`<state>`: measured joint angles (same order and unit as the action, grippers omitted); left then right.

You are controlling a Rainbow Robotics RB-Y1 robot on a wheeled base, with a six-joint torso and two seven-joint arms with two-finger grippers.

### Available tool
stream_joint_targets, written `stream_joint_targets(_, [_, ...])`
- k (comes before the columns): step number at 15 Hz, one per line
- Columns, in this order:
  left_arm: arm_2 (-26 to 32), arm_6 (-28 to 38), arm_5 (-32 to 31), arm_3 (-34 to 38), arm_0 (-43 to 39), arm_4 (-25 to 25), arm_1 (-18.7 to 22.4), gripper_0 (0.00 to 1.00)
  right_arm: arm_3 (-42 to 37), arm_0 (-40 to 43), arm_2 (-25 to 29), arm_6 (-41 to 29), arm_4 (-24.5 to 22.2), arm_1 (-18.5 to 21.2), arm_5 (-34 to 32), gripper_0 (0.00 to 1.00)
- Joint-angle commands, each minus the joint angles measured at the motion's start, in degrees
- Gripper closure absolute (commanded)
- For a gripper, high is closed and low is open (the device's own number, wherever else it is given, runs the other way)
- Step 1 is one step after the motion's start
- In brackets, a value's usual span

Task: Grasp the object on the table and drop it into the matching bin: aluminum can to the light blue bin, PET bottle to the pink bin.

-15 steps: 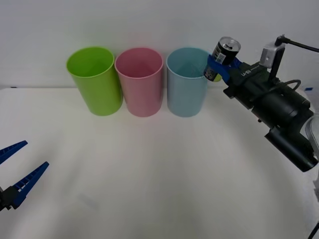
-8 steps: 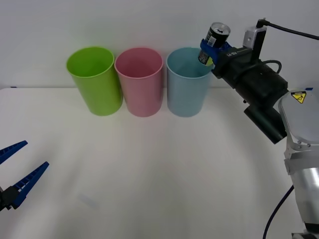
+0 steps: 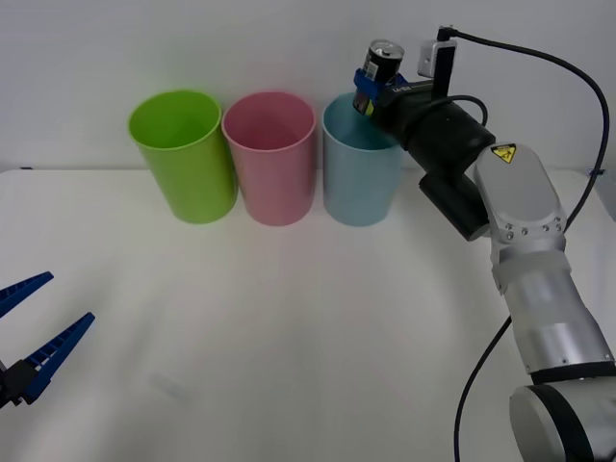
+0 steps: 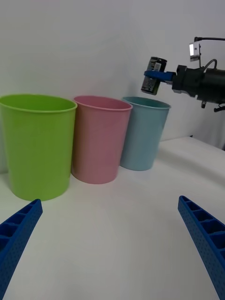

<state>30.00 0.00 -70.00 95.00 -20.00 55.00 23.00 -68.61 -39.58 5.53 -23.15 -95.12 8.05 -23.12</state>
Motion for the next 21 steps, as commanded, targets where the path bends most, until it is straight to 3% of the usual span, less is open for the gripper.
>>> stream_joint_targets(1, [0.0, 0.0, 0.0, 0.0, 0.0, 0.0, 0.0, 0.0, 0.6, -0.5, -0.3, 0.6, 0.0, -0.1, 0.0, 1.0])
stream_joint_targets(6, [0.0, 0.0, 0.0, 0.0, 0.0, 0.0, 0.0, 0.0, 0.6, -0.5, -0.3, 0.9, -0.1, -0.1, 0.0, 1.0])
stream_joint_targets(7, [0.0, 0.0, 0.0, 0.0, 0.0, 0.0, 0.0, 0.0, 0.6, -0.5, -0.3, 1.1, 0.0, -0.1, 0.1, 0.91])
stream_joint_targets(8, [0.0, 0.0, 0.0, 0.0, 0.0, 0.0, 0.0, 0.0, 0.6, -0.5, -0.3, 1.4, 0.0, -0.1, 0.0, 0.39])
stream_joint_targets(9, [0.0, 0.0, 0.0, 0.0, 0.0, 0.0, 0.0, 0.0, 0.5, -0.4, -0.2, 1.7, 0.0, -0.1, 0.0, 0.0])
stream_joint_targets(13, [0.0, 0.0, 0.0, 0.0, 0.0, 0.0, 0.0, 0.0, -1.3, 0.7, 0.6, 2.3, 0.1, -0.1, -0.8, 0.0])
stream_joint_targets(21, [0.0, 0.0, 0.0, 0.0, 0.0, 0.0, 0.0, 0.0, -17.9, 14.5, -1.1, 1.7, 1.7, 3.6, -3.6, 0.0])
